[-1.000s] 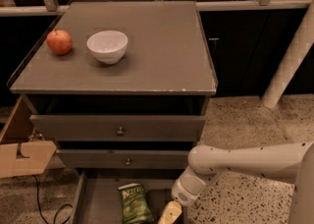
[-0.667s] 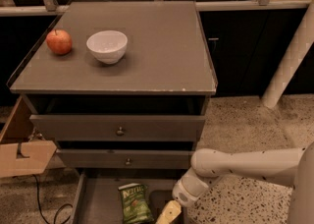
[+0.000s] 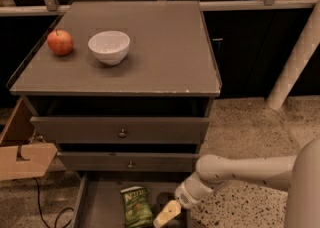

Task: Pick green jalapeno chip bag from bottom drawer and place on counter

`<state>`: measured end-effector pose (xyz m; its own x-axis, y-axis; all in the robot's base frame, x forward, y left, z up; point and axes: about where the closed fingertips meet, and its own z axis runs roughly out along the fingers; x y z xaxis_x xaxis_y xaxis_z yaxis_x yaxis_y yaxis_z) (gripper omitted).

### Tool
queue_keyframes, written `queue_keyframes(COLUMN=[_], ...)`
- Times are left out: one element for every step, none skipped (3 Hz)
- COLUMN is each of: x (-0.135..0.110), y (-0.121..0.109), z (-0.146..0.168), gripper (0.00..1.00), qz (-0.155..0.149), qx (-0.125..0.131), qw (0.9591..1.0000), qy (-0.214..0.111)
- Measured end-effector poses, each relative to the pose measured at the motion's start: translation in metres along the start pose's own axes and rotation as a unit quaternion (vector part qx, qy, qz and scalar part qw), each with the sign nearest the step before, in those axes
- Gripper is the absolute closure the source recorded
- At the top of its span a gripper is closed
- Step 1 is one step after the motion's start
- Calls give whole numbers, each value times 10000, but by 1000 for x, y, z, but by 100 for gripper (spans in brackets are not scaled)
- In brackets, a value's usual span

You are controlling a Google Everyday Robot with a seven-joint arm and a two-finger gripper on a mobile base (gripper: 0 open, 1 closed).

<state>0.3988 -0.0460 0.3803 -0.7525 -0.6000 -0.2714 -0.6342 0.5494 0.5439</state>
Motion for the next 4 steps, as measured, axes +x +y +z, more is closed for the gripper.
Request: queue_keyframes(x=[1,4,5,5], y=[-1,-8,-17,-17], z=[4,34,56,56], gripper=[0,0,0,0], qz=[35,360,585,587], qx=[-8,-46,69,69], qw=[10000,9992,9978,9978], qy=[-14,-158,-300,-301])
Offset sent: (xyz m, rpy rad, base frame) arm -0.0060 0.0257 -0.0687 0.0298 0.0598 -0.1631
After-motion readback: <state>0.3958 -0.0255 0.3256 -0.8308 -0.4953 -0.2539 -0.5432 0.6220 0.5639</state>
